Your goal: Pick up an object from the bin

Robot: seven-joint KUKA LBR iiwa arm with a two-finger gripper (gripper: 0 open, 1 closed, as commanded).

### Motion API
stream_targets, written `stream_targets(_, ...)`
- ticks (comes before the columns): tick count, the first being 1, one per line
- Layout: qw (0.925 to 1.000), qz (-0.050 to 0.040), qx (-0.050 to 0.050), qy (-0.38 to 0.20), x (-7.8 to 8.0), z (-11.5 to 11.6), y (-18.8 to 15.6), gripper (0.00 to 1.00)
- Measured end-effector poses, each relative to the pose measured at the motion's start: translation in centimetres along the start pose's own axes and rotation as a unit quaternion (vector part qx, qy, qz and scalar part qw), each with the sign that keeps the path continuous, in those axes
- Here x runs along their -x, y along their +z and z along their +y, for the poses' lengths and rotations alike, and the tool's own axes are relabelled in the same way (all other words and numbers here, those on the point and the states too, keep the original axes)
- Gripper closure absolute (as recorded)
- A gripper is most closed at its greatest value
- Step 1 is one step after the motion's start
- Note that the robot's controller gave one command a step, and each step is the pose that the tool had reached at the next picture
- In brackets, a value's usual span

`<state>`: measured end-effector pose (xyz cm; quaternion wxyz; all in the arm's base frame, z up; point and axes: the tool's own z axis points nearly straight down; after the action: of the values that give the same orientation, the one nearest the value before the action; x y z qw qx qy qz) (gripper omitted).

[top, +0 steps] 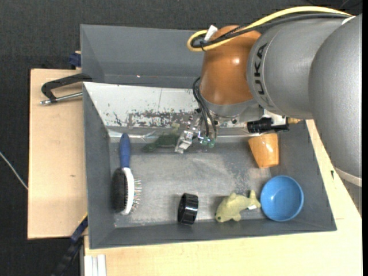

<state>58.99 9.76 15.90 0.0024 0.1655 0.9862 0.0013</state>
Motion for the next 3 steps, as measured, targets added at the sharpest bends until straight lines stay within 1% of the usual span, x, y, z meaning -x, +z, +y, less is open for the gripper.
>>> stream_targets(1,0.9999,0.0037,-0.003,-0.013,-0.9,4.1,6.4,1.0)
stream_targets(2,0.9988,0.0005,0.0,0.049,-0.8,4.9,4.3,1.0)
stream_targets(3,0.9987,0.0005,-0.003,0.05,-2.1,5.3,4.0,1.0)
